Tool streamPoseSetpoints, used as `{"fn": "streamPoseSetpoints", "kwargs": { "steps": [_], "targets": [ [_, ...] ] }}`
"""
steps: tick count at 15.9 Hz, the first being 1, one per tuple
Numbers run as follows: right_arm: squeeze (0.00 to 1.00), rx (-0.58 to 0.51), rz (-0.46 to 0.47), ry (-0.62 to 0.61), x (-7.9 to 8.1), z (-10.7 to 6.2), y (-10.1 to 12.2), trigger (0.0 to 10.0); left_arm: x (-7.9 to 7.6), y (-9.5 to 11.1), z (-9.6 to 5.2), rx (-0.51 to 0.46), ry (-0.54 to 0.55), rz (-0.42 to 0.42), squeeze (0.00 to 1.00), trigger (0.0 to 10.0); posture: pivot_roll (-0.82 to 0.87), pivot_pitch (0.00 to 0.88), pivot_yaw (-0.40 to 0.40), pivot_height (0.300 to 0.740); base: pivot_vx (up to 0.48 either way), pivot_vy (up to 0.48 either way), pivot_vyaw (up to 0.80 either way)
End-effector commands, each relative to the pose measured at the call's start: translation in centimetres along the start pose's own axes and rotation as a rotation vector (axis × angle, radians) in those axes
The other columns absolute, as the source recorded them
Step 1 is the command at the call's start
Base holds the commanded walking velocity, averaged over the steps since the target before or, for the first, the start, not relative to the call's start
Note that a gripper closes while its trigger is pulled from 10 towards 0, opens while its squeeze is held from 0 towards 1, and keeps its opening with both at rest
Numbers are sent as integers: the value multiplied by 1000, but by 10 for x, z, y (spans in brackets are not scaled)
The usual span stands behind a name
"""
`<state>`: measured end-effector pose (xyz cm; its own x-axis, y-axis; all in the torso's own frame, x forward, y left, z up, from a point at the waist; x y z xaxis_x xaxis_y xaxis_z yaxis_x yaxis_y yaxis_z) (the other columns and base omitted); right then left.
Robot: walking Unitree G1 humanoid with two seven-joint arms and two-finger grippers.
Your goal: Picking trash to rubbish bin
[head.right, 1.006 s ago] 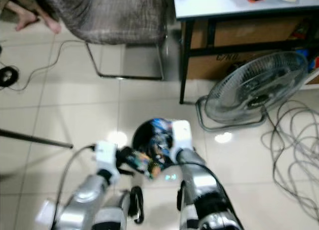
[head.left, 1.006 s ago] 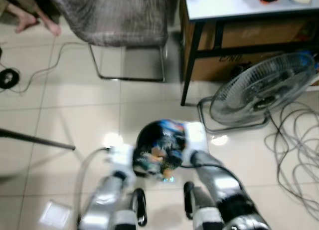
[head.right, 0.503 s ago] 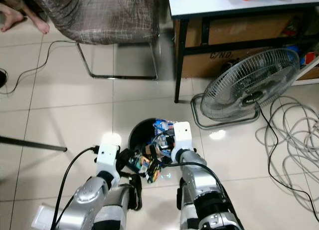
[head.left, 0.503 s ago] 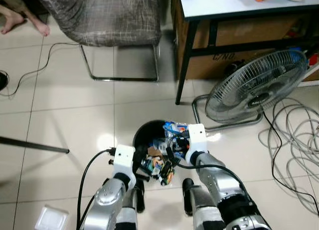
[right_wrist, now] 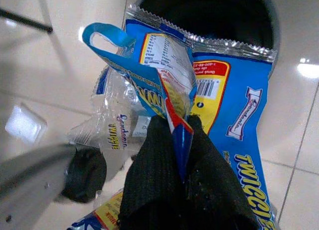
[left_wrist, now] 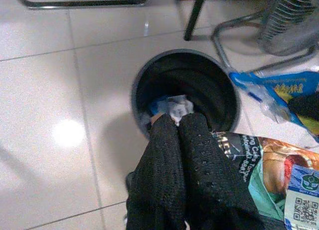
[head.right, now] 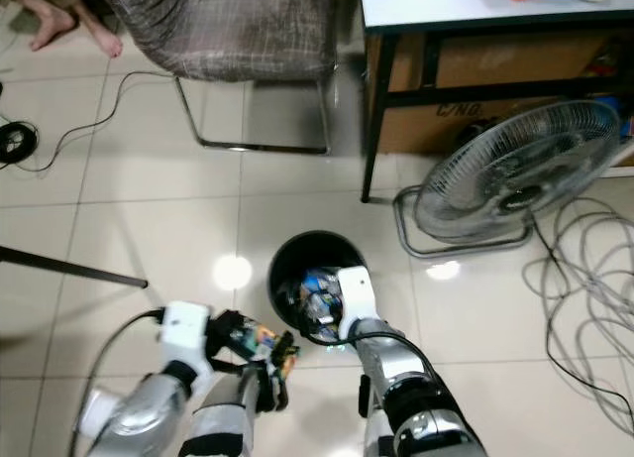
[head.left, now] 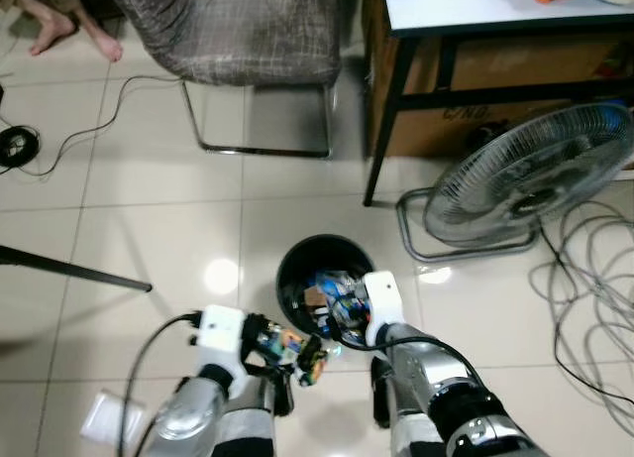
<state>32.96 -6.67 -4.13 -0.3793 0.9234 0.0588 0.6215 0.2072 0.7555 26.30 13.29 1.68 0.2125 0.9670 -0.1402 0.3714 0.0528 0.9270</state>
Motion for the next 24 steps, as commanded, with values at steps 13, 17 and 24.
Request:
{"fn": "streamPoseSetpoints", "kwargs": {
  "steps": [13, 17, 24],
  "targets": [
    [0, 8, -44, -37, -14, 6, 3, 10000, -25, -31, -77, 272, -259, 4, 0, 10000, 152, 435, 122, 740, 0, 0, 0],
    [0, -23, -19, -33, -14, 5, 4, 10000, -26, -34, -76, 280, -256, 17, 0, 10000, 147, 444, 124, 740, 0, 0, 0],
    [0, -108, 27, -94, -28, 4, 23, 10000, -32, -31, -87, 289, -259, 16, 0, 10000, 161, 455, 132, 740, 0, 0, 0]
  ]
}}
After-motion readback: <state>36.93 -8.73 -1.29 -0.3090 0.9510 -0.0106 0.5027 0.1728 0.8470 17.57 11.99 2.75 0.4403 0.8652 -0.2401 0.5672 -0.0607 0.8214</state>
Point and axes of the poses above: a point about 5 cm out from each wrist's last joint towards the gripper, its own z axis pointing out of the wrist towards the gripper, its own y axis along the axis of the wrist's last joint, x = y × z, the point moved 6 cm from there along z, pointing out of the wrist towards the gripper, and after that the axes turned 6 degrees about -z, right-handed, at the moved point
